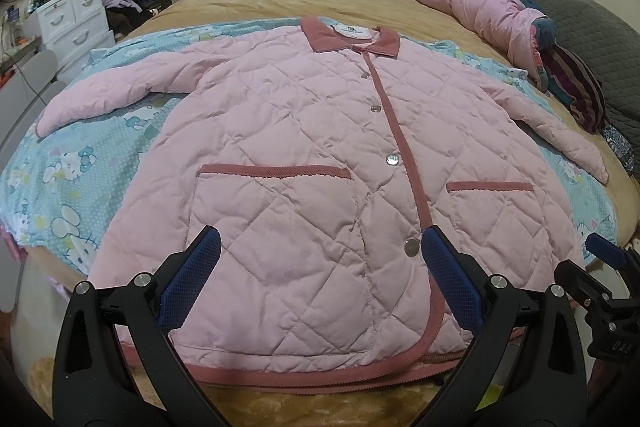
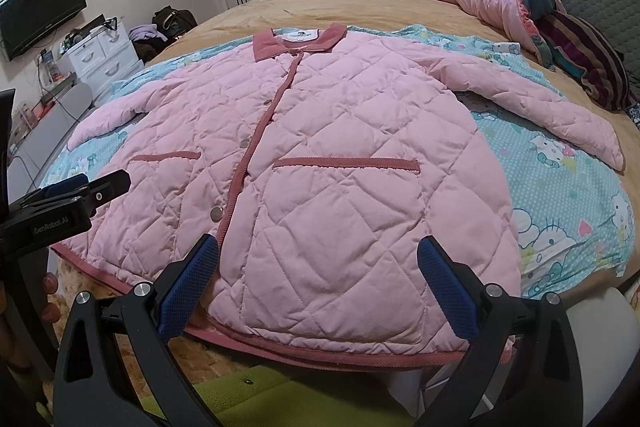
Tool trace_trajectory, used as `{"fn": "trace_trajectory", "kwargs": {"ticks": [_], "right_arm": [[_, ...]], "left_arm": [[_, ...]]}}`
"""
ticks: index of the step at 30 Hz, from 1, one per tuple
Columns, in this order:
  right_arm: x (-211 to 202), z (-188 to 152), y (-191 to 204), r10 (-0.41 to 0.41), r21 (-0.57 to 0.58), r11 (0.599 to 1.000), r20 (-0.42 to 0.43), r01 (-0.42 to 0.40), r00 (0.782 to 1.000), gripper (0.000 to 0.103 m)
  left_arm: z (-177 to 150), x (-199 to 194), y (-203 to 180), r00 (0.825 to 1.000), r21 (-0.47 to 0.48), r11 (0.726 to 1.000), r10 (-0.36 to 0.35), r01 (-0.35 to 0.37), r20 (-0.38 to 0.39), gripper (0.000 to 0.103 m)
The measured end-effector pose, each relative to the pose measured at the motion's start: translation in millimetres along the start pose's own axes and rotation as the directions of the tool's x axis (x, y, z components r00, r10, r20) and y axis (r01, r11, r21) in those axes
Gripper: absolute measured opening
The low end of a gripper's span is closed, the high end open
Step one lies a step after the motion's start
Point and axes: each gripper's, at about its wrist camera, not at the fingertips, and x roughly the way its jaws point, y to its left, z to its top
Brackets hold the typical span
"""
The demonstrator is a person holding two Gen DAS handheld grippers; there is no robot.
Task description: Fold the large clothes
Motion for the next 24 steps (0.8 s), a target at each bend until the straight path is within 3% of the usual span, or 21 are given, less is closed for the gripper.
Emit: {"fn": "trace_trajectory", "kwargs": {"ticks": [13, 24], "right_arm": [[21.2, 15.9, -0.3, -0.014, -0.024, 1.000, -0.011, 0.014, 1.000, 0.099], [49.7, 51.8, -10.0, -0.009, -0.016, 1.000, -0.027, 0.009, 1.000, 0.099]], "left_arm": [[6.3, 18.9, -2.8, 0.999, -0.024, 1.000, 0.014, -0.014, -0.029, 0.094], [39.9, 42.2, -10.0, 0.998, -0.005, 0.999, 0.036, -0.037, -0.045, 0.094]]}}
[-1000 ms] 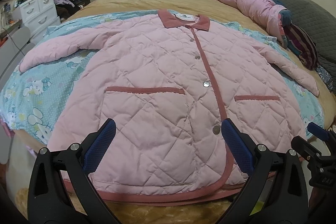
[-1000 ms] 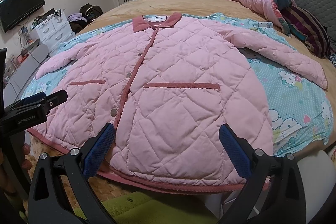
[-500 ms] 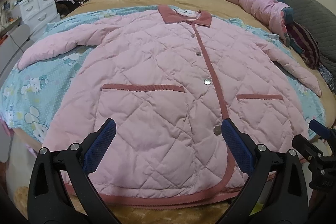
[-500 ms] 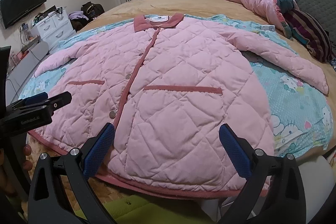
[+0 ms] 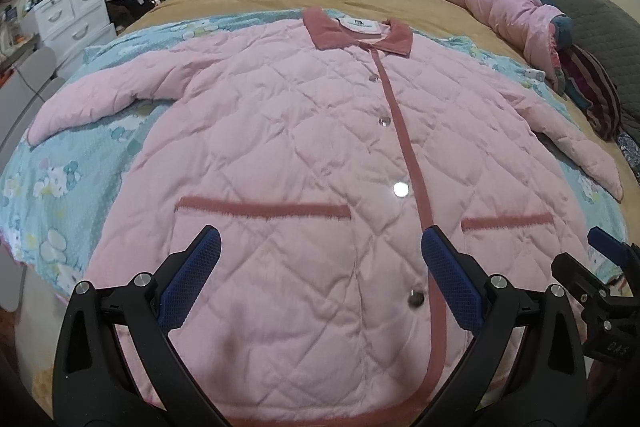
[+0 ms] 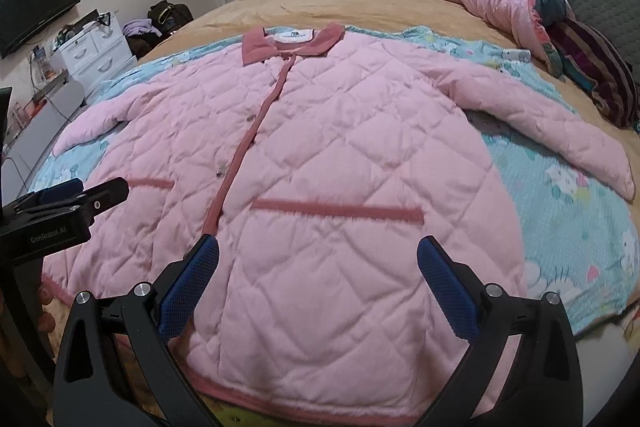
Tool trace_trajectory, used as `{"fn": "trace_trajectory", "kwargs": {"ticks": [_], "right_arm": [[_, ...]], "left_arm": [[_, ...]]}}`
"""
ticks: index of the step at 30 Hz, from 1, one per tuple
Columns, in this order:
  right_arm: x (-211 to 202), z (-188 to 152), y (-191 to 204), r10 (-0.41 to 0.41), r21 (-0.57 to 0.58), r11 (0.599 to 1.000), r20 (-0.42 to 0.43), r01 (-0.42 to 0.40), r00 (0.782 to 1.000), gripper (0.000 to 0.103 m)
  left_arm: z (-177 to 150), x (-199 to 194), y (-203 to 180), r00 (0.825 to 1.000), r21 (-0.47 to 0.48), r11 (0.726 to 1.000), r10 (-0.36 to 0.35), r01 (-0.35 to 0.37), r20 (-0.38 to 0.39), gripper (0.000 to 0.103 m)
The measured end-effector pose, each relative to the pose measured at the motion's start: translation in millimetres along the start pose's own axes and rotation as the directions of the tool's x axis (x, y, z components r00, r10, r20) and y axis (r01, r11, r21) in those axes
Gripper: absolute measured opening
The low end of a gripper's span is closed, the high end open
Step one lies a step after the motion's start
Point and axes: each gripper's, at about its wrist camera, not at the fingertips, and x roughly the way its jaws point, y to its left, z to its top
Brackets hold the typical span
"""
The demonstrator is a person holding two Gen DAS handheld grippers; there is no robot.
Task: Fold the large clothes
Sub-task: 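Move the right tool out to the jacket sleeve cuff nearest it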
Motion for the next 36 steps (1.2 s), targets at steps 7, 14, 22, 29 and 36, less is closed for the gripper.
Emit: {"fn": "trace_trajectory", "kwargs": {"ticks": [7, 14, 22, 29, 36], "right_arm": [[17.2, 32.4, -8.7, -0.003, 0.014, 1.000, 0.011, 0.002, 1.000, 0.099], [38.8, 63.2, -28.5, -0.007, 0.058, 0.998, 0.008, 0.006, 1.000, 0.099], [66.9, 86.7, -75.8, -0.056, 0.169, 0.984, -0.017, 0.058, 0.998, 0.099], [82.2, 96.7, -126.6, -0.128, 0.278, 0.952, -0.028, 0.130, 0.991, 0.099], [88.1, 98.3, -191.8, -0.181, 0.422, 0.888, -0.050, 0.185, 0.982, 0.099]], "left_arm": [[34.9, 14.4, -6.5, 1.000, 0.004, 1.000, 0.003, -0.003, 0.000, 0.094], [72.1, 31.7, -17.1, 1.000, 0.018, 1.000, -0.012, 0.012, -0.007, 0.094], [104.4, 52.8, -36.6, 1.000, 0.058, 0.998, -0.017, 0.017, -0.013, 0.094], [126.3, 78.0, -53.3, 0.998, 0.068, 0.997, -0.042, 0.044, -0.039, 0.094], [140.4, 111.0, -72.9, 0.993, 0.095, 0.993, -0.057, 0.066, -0.103, 0.094]]}}
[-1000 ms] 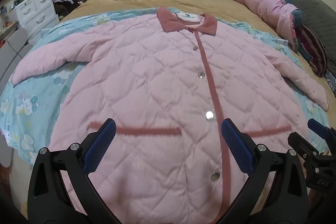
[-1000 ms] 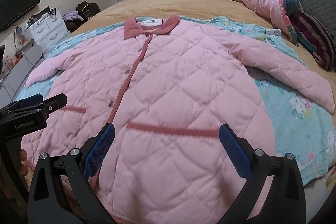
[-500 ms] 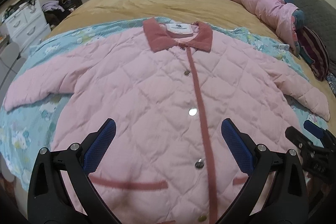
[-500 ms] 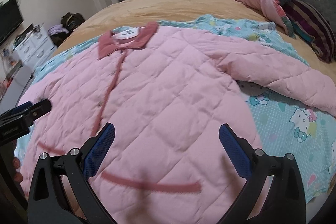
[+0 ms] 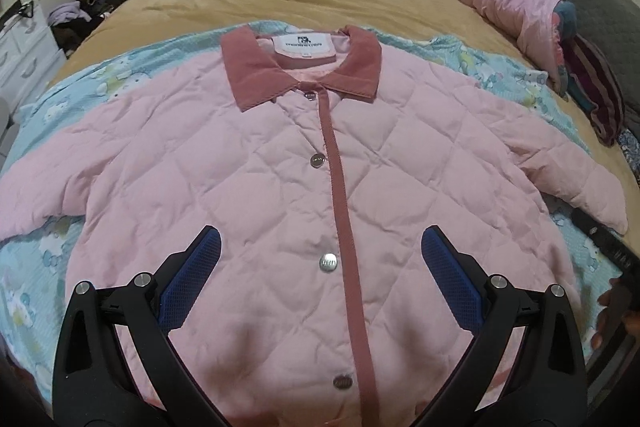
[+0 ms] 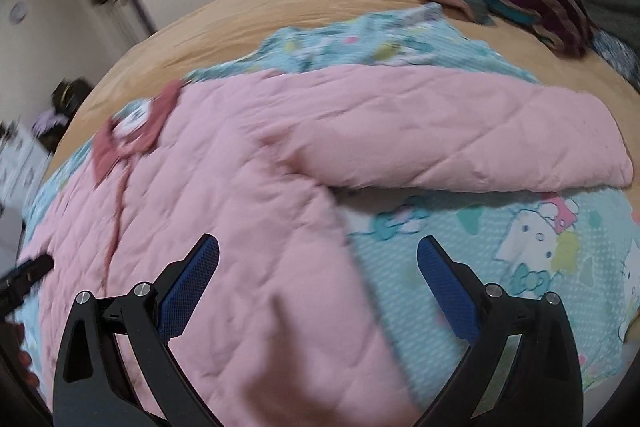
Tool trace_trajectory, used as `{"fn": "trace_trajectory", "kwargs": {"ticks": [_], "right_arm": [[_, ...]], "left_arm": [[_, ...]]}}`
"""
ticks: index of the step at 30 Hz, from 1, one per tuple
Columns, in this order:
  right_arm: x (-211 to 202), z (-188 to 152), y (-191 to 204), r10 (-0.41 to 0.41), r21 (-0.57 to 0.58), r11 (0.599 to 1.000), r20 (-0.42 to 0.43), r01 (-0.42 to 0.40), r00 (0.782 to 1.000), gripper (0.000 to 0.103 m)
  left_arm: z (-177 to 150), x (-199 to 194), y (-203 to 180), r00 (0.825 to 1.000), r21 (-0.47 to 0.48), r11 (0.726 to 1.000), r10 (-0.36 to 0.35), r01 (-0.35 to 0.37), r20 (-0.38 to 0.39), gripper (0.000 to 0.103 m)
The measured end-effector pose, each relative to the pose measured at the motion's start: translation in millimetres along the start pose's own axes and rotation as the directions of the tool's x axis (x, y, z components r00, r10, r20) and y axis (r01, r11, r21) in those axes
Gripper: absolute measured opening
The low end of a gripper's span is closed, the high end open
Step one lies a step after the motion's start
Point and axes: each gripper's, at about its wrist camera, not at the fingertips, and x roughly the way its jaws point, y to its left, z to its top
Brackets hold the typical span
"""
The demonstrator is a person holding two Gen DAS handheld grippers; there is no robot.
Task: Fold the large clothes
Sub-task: 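Move the right tool out to the jacket sleeve cuff nearest it, then grasp the sleeve cuff with the right tool and lift it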
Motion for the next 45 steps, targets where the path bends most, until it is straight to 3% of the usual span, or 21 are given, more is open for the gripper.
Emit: {"fn": "trace_trajectory", "kwargs": {"ticks": [4, 8, 14, 19, 29, 30, 31, 32, 34, 37, 42, 45], "right_arm": [[8.9, 14.1, -40.4, -0.022, 0.124, 0.992, -0.005, 0.022, 1.000, 0.099], [20.6, 24.6, -89.9, -0.051, 0.268, 0.962, -0.012, 0.053, 0.999, 0.099], [37.5, 30.2, -162.2, -0.111, 0.466, 0.878, -0.027, 0.111, 0.993, 0.099], [41.1, 39.7, -203.6, -0.161, 0.548, 0.826, 0.006, 0.131, 0.987, 0.099], [48.0, 57.7, -258.7, -0.162, 0.722, 0.692, 0.116, 0.029, 0.980, 0.099], [46.4, 58.5, -262.2, -0.158, 0.736, 0.677, 0.136, 0.007, 0.978, 0.098], [47.1, 61.7, -263.3, -0.160, 0.743, 0.669, 0.143, 0.001, 0.977, 0.090], [45.4, 64.3, -264.1, -0.171, 0.745, 0.667, 0.148, 0.004, 0.974, 0.083], [41.0, 69.9, -264.1, -0.184, 0.739, 0.674, 0.170, -0.002, 0.968, 0.045], [28.8, 86.8, -257.8, -0.159, 0.699, 0.713, 0.235, -0.053, 0.959, 0.026], [-3.9, 121.0, -221.4, -0.106, 0.571, 0.813, 0.338, -0.114, 0.935, 0.018], [-30.1, 142.9, -188.9, -0.045, 0.467, 0.867, 0.416, -0.171, 0.908, 0.017]], "left_arm": [[7.7, 14.6, -3.5, 0.999, -0.002, 0.999, -0.036, 0.036, -0.011, 0.094], [17.6, 28.0, -7.4, 1.000, 0.000, 1.000, -0.024, 0.024, -0.015, 0.094], [30.3, 42.5, -10.5, 0.999, -0.018, 1.000, -0.022, 0.022, -0.032, 0.094], [37.8, 45.2, -12.6, 0.999, -0.018, 1.000, -0.011, 0.010, -0.040, 0.094], [66.8, 31.8, -5.6, 0.999, -0.019, 1.000, 0.012, -0.013, -0.040, 0.094], [70.2, 29.4, -3.3, 0.999, -0.027, 1.000, -0.001, 0.000, -0.041, 0.094], [73.1, 27.0, -0.4, 0.999, -0.033, 0.999, -0.013, 0.012, -0.039, 0.094], [76.1, 24.0, 2.2, 0.999, -0.030, 1.000, -0.010, 0.009, -0.034, 0.094], [79.8, 20.7, 5.3, 1.000, -0.021, 1.000, 0.004, -0.004, -0.028, 0.094], [85.1, 15.0, 13.2, 1.000, -0.026, 1.000, -0.001, 0.000, -0.022, 0.094], [100.5, 5.3, 25.5, 1.000, -0.055, 0.998, -0.025, 0.025, -0.004, 0.094], [111.0, -5.7, 32.8, 0.998, -0.077, 0.995, -0.055, 0.056, 0.014, 0.094]]}}
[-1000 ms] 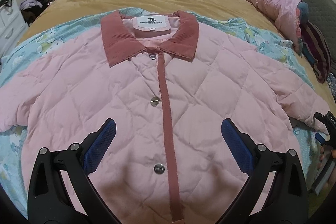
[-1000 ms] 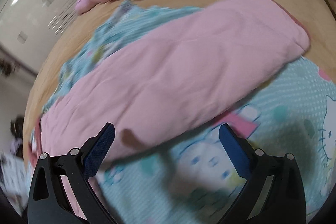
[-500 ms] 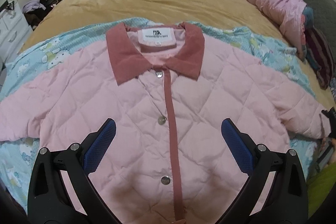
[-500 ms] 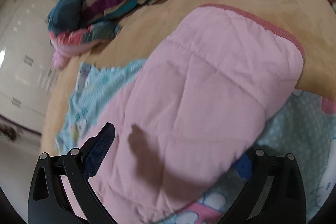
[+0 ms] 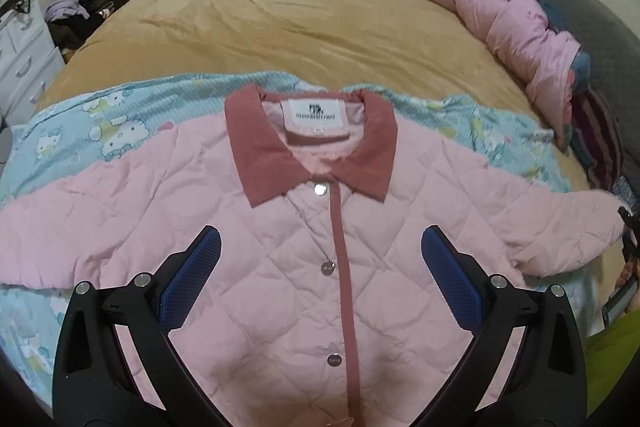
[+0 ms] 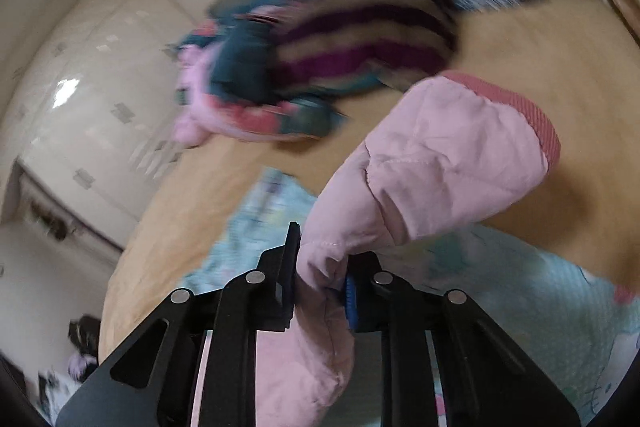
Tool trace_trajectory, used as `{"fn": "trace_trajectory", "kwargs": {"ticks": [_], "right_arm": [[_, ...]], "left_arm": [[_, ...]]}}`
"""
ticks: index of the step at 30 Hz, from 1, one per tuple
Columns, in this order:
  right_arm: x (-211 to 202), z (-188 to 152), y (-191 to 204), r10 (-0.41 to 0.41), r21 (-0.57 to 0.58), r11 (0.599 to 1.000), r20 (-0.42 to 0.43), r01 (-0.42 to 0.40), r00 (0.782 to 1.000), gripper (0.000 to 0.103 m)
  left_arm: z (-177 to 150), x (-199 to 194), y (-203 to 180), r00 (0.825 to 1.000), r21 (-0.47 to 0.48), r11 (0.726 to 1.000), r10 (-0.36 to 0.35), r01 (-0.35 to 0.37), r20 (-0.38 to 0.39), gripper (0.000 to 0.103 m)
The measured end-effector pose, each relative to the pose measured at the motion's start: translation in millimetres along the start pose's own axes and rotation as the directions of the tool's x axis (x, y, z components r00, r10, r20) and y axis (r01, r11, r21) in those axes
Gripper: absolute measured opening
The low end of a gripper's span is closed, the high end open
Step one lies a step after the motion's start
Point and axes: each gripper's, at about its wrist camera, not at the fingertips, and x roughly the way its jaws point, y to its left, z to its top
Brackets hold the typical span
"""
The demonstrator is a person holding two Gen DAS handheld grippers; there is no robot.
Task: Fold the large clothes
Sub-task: 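Grasp the sleeve cuff with the right tool and lift it, then carry the held sleeve across the jacket front toward the left tool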
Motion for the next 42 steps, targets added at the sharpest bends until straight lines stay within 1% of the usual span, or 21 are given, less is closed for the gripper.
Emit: {"fn": "trace_trajectory", "kwargs": {"ticks": [3, 4, 6, 9, 12, 15, 16, 19, 20, 21, 22, 24, 26, 27, 28, 31, 33, 36, 38, 42], "right_arm": [[-13.0, 1.9, 48.6, 0.092, -0.096, 0.991, 0.014, -0.090, 0.996, 0.016], [-13.8, 2.3, 61.3, 0.114, -0.120, 0.987, 0.015, -0.111, 0.993, 0.016], [-20.3, -0.9, 95.8, 0.176, -0.172, 0.970, 0.013, -0.171, 0.984, 0.016], [-26.3, -6.7, 137.1, 0.242, -0.238, 0.943, 0.012, -0.233, 0.970, 0.015], [-33.1, -22.7, 185.8, 0.316, -0.321, 0.898, -0.008, -0.302, 0.949, 0.015], [-36.3, -38.3, 219.6, 0.367, -0.367, 0.860, -0.035, -0.354, 0.929, 0.015], [-38.0, -48.7, 235.6, 0.382, -0.400, 0.839, -0.047, -0.368, 0.923, 0.015], [-40.0, -72.0, 261.6, 0.411, -0.453, 0.796, -0.083, -0.401, 0.908, 0.015], [-41.9, -82.6, 268.9, 0.418, -0.471, 0.781, -0.095, -0.410, 0.904, 0.015], [-42.0, -94.9, 278.5, 0.432, -0.486, 0.759, -0.119, -0.432, 0.894, 0.015], [-38.8, -100.6, 288.1, 0.437, -0.494, 0.750, -0.131, -0.441, 0.890, 0.015], [-37.3, -125.0, 304.6, 0.445, -0.513, 0.722, -0.172, -0.465, 0.879, 0.015], [-33.4, -143.4, 313.1, 0.449, -0.521, 0.702, -0.206, -0.486, 0.870, 0.015], [-33.5, -156.3, 318.1, 0.444, -0.533, 0.691, -0.219, -0.488, 0.869, 0.015], [-32.2, -173.2, 325.5, 0.437, -0.555, 0.671, -0.239, -0.491, 0.867, 0.015], [-27.8, -208.9, 336.0, 0.427, -0.586, 0.630, -0.287, -0.510, 0.858, 0.015], [-24.1, -238.1, 341.8, 0.411, -0.605, 0.601, -0.326, -0.522, 0.851, 0.015], [-15.2, -273.0, 348.0, 0.382, -0.619, 0.574, -0.376, -0.536, 0.844, 0.015], [-9.3, -302.5, 351.4, 0.355, -0.639, 0.544, -0.412, -0.544, 0.839, 0.015], [1.3, -355.5, 351.4, 0.289, -0.658, 0.506, -0.481, -0.558, 0.828, 0.015]], "left_arm": [[9.0, -9.0, 8.5, 0.999, -0.025, 0.998, -0.051, 0.051, 0.008, 0.094], [12.2, -12.2, 11.3, 0.998, -0.028, 0.998, -0.058, 0.058, 0.014, 0.094], [19.8, -19.1, 17.6, 0.998, -0.032, 0.998, -0.051, 0.052, 0.030, 0.094], [30.5, -29.7, 31.4, 0.997, -0.044, 0.998, -0.045, 0.048, 0.054, 0.094], [36.6, -40.0, 47.1, 0.995, -0.064, 0.996, -0.055, 0.060, 0.082, 0.094], [40.0, -48.7, 65.1, 0.993, -0.094, 0.993, -0.058, 0.067, 0.101, 0.094], [40.4, -50.4, 71.3, 0.992, -0.106, 0.991, -0.067, 0.078, 0.103, 0.094], [38.6, -55.3, 91.9, 0.985, -0.146, 0.979, -0.122, 0.140, 0.124, 0.094], [37.5, -55.6, 99.4, 0.980, -0.157, 0.973, -0.150, 0.171, 0.133, 0.094], [37.4, -55.1, 105.7, 0.975, -0.164, 0.967, -0.174, 0.196, 0.138, 0.094], [37.4, -55.3, 109.5, 0.972, -0.171, 0.963, -0.186, 0.209, 0.144, 0.094], [36.7, -54.3, 120.2, 0.968, -0.193, 0.956, -0.192, 0.221, 0.159, 0.094], [35.6, -52.0, 129.0, 0.964, -0.216, 0.946, -0.206, 0.241, 0.171, 0.094], [34.1, -49.9, 134.2, 0.957, -0.228, 0.936, -0.232, 0.269, 0.177, 0.094], [33.0, -48.0, 138.4, 0.950, -0.235, 0.927, -0.252, 0.291, 0.182, 0.094], [25.8, -41.7, 147.8, 0.937, -0.249, 0.910, -0.289, 0.332, 0.196, 0.094], [20.0, -35.8, 152.6, 0.933, -0.252, 0.904, -0.301, 0.345, 0.200, 0.094], [12.0, -26.5, 160.8, 0.929, -0.264, 0.896, -0.314, 0.358, 0.194, 0.094], [6.8, -22.2, 165.4, 0.924, -0.274, 0.887, -0.327, 0.373, 0.198, 0.094], [-2.9, -9.6, 175.6, 0.913, -0.291, 0.868, -0.356, 0.402, 0.200, 0.094]]}}
